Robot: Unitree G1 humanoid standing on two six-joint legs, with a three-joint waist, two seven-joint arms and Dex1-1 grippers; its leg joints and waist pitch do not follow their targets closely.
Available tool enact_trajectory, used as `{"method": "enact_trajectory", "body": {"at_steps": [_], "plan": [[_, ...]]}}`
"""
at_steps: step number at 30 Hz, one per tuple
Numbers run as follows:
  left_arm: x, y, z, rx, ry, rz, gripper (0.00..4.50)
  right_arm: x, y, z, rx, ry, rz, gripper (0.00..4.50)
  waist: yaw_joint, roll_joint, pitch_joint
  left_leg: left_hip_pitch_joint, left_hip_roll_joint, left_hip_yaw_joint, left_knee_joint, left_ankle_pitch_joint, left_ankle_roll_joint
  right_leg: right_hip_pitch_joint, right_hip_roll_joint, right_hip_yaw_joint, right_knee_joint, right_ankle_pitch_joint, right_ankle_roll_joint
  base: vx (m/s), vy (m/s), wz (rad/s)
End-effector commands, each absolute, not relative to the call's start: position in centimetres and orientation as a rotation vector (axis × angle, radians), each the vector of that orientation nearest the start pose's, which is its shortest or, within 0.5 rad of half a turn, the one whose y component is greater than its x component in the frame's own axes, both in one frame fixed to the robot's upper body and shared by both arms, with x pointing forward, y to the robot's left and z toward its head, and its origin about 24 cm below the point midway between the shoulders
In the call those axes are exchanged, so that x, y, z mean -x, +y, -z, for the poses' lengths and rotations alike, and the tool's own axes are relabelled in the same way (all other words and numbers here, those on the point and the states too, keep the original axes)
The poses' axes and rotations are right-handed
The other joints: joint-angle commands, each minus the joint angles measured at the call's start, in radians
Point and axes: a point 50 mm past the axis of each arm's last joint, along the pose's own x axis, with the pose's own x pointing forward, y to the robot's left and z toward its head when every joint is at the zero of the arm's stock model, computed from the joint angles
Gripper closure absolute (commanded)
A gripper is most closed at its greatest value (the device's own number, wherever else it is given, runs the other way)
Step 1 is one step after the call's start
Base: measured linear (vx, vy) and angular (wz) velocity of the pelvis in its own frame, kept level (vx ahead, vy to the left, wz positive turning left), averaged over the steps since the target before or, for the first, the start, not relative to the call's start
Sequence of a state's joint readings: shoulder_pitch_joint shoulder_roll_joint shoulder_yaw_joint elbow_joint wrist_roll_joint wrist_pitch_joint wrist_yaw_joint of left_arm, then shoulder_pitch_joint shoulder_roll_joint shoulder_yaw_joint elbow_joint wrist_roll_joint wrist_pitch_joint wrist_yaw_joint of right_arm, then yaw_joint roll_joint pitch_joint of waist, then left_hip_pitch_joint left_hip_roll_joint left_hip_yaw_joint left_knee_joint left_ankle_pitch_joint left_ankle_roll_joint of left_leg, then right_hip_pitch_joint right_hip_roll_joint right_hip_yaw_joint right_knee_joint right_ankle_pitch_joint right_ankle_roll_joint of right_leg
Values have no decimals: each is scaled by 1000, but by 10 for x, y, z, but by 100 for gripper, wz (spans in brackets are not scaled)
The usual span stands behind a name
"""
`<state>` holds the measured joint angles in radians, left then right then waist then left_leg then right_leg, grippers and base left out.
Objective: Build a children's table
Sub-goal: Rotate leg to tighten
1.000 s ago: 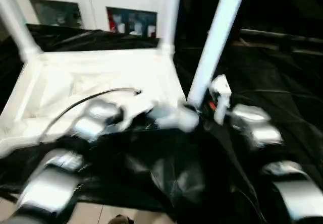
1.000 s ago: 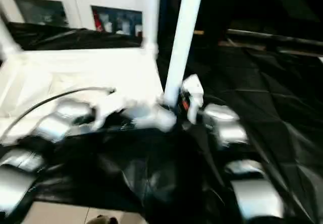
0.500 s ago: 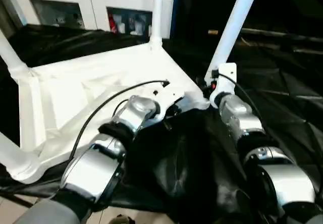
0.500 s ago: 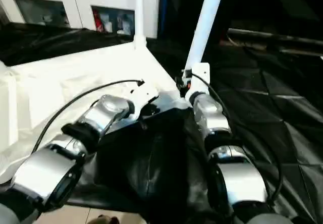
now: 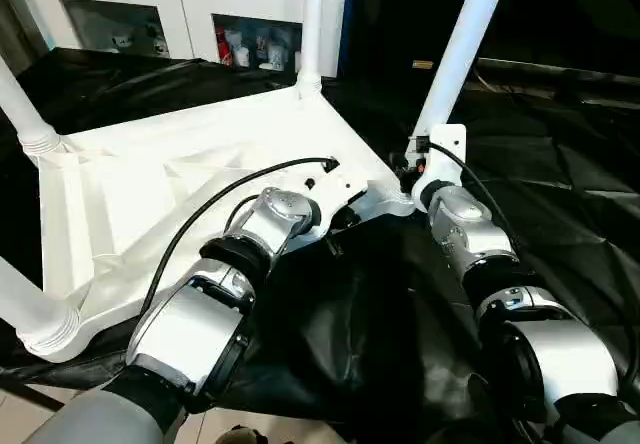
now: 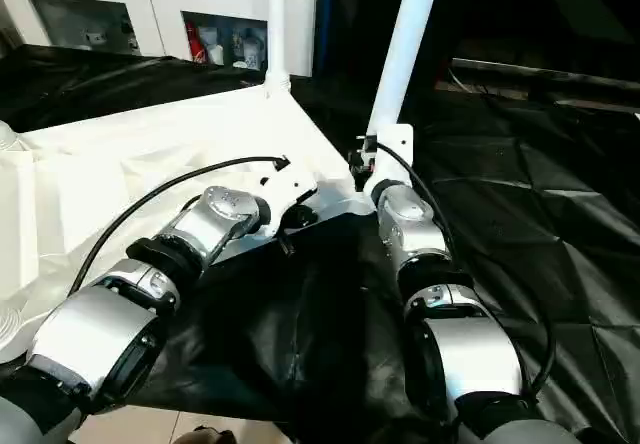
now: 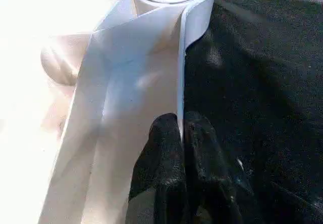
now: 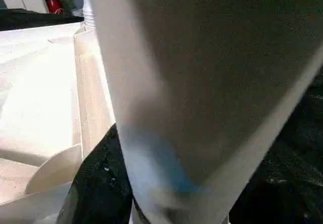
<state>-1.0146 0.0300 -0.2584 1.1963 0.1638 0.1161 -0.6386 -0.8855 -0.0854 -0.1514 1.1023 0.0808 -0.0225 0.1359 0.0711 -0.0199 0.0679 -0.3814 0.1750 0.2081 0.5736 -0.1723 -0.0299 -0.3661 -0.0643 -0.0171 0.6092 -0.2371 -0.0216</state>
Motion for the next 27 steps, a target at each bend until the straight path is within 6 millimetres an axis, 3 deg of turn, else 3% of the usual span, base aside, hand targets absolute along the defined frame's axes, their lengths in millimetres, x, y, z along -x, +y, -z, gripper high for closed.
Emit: {"method": "enact_trajectory", "body": {"at_steps": [1,3,6,8,10,17,27], "plan": [[-381,45,-79,-499,393,820,450,-358,-90,-10,-84,503,-329,261,-4,10,-51,35,69,-38,-84,-286,-13,9,-92,38,-84,-107,-215,0,0,0],[-381,46,-78,-499,393,821,450,-358,-91,-11,-84,501,-332,261,-4,10,-51,35,70,-39,-85,-289,-13,9,-94,38,-84,-115,-214,0,0,0],[-381,47,-78,-499,393,825,450,-361,-91,-15,-97,483,-340,188,-5,9,-52,33,69,-39,-85,-290,-13,9,-94,38,-84,-119,-213,0,0,0],[-381,47,-78,-499,391,830,450,-363,-91,-20,-107,464,-349,181,-11,10,-53,30,70,-41,-86,-299,-11,10,-95,38,-84,-134,-215,0,0,0],[-381,47,-78,-500,390,835,450,-364,-91,-22,-108,455,-352,157,-19,7,-54,20,69,-45,-88,-280,-9,18,-95,36,-79,-121,-212,0,0,0],[-379,47,-77,-502,383,865,450,-370,-93,-33,-134,390,-370,101,-20,7,-62,24,68,-36,-72,-188,43,18,-94,36,-70,23,-259,0,0,0],[-379,51,-75,-509,386,876,450,-377,-97,-45,-128,314,-362,9,-19,6,-65,26,69,-34,-68,-174,57,20,-94,35,-66,45,-276,0,0,0]]}}
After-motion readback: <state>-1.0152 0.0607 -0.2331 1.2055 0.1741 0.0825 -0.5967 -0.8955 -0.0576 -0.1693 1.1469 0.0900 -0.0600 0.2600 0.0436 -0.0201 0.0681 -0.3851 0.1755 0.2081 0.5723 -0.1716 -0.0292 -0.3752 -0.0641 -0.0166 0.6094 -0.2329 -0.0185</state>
